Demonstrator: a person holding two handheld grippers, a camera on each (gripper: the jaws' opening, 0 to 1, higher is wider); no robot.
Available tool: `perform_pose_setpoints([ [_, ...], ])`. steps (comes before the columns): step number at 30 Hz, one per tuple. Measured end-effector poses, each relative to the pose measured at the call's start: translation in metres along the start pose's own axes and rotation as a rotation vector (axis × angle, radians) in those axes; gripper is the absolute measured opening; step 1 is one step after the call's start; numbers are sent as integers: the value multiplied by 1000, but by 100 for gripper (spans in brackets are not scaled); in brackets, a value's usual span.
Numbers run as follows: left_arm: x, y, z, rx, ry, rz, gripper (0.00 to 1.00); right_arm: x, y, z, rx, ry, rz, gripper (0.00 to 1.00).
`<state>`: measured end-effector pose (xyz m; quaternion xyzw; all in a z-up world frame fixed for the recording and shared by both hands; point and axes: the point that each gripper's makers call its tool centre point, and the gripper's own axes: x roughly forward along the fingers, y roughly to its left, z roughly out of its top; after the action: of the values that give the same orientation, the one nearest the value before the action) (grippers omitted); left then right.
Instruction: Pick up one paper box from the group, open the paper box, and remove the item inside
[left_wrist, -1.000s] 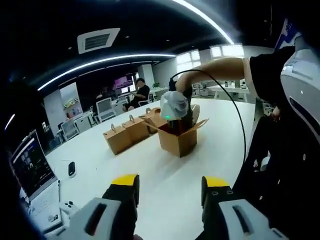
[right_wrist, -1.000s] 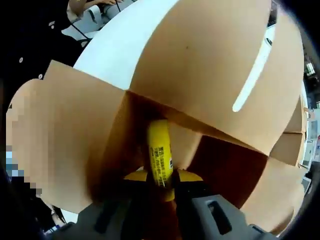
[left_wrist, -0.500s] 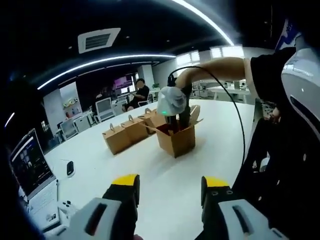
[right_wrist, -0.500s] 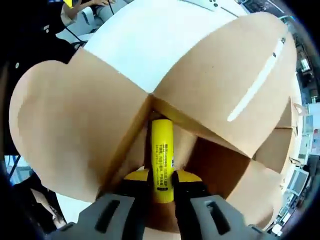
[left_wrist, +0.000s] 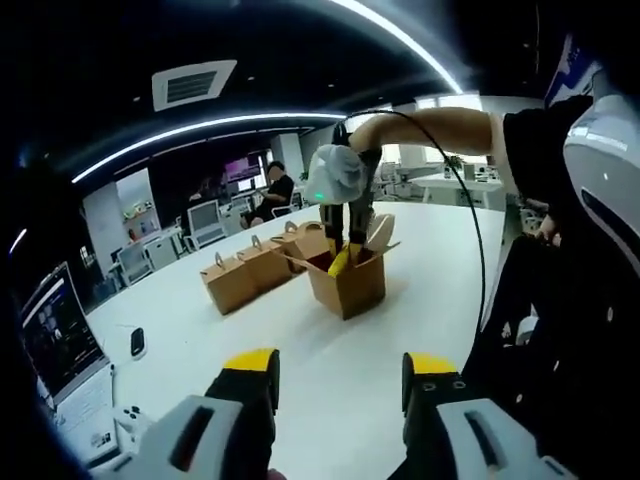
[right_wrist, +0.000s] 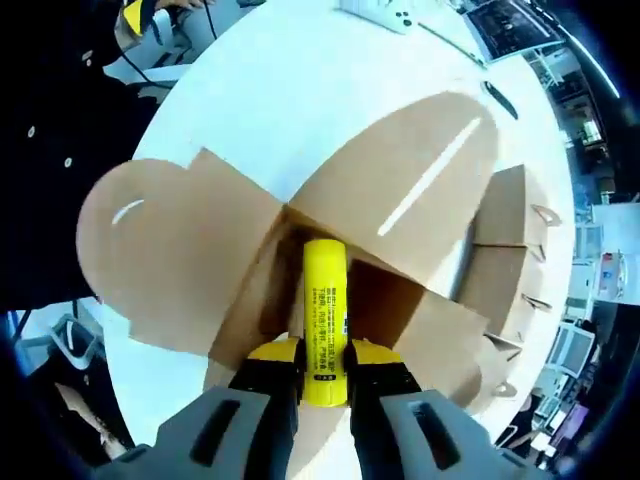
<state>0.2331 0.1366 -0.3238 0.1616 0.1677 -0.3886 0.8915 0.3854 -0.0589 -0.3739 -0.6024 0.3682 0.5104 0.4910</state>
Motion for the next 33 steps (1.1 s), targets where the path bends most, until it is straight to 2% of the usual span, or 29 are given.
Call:
perform_pose_setpoints([
  [3, 2, -2, 1, 1, -6, -8, 50, -15, -1, -2, 19, -10, -23, 18],
  [6, 7, -6, -2, 2, -3, -24, 50, -35, 2, 6, 68, -93, -34, 18],
  [9, 10, -10, -2, 1, -7, -39, 50, -57, 9, 7, 110, -142, -55, 18],
  [13, 16, -15, -1, -1, -10, -65, 50, -82, 27, -1, 183, -203, -76, 18],
  [17, 25, -22, 1, 7, -8, -96, 50, -89, 49, -19, 233, -222, -106, 18],
  [23, 37, -34, 4, 12, -8, -135, 50, -81, 91, -48, 292, -234, -117, 18],
  [25, 41, -38, 4, 14, -3, -145, 50, -74, 109, -56, 331, -250, -97, 18],
  [29, 45, -46, 2, 0, 3, -158, 50, -44, 138, -69, 383, -274, -83, 18],
  [33, 46, -51, 1, -11, 7, -158, 50, -12, 156, -81, 409, -269, -67, 18],
])
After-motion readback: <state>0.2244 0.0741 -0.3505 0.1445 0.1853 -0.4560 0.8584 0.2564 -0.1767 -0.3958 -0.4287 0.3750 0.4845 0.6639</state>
